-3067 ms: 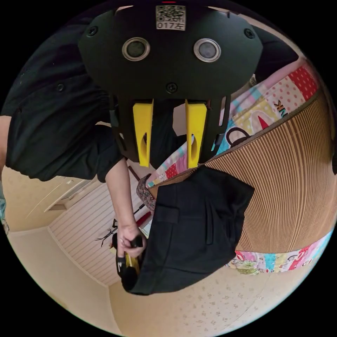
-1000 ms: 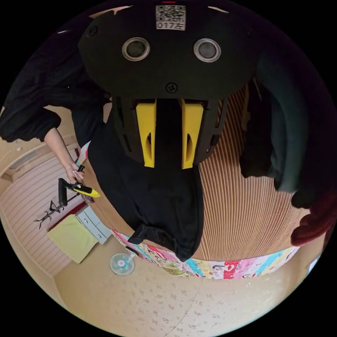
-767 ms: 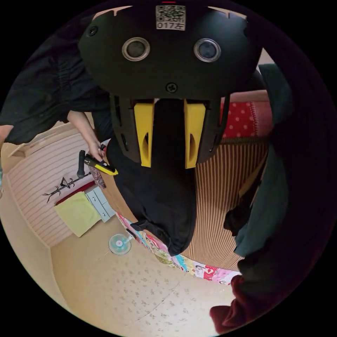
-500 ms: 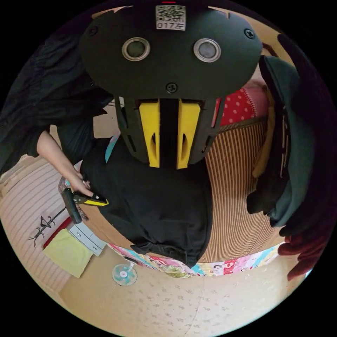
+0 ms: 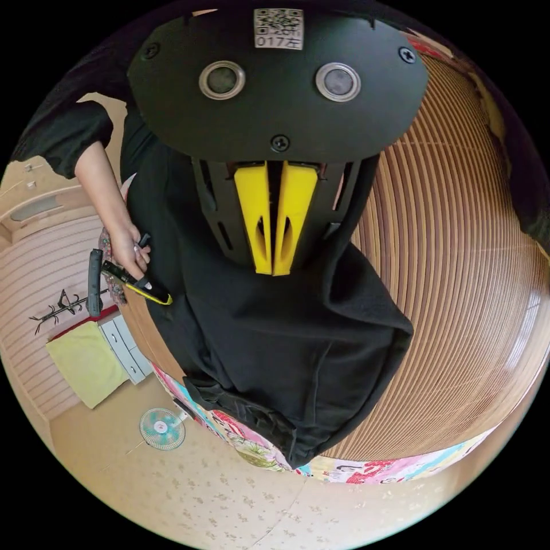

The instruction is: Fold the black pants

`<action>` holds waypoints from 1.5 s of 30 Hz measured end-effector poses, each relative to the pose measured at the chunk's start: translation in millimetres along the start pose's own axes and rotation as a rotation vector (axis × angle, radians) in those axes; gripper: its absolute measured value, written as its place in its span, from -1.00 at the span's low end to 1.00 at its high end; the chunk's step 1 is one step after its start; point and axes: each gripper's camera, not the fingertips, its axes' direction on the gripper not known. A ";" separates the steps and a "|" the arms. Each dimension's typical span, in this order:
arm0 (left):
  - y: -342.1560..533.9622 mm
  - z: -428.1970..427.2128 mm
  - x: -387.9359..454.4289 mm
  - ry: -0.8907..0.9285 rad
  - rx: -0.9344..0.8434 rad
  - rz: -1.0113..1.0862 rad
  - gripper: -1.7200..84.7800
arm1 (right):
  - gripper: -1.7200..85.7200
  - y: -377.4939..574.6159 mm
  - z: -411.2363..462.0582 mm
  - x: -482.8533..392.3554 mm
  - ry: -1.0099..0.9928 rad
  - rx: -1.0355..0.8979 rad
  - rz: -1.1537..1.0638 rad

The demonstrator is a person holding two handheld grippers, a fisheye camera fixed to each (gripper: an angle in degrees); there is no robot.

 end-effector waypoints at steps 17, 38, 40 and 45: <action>-94.1 45.4 -51.4 -0.246 0.081 0.144 -0.98 | -0.95 -108.5 -7.1 120.3 -0.216 0.026 0.056; -57.0 69.1 -77.3 -0.358 0.096 0.225 -0.98 | -0.95 0.8 -155.5 82.0 -0.101 0.004 -0.221; -54.7 68.9 -82.3 -0.338 0.095 0.218 -0.98 | -0.94 84.7 -205.2 70.6 -0.158 0.041 -0.286; -45.5 72.3 -81.6 -0.349 0.093 0.227 -0.98 | -0.85 255.7 -259.4 78.5 -0.099 0.054 -0.232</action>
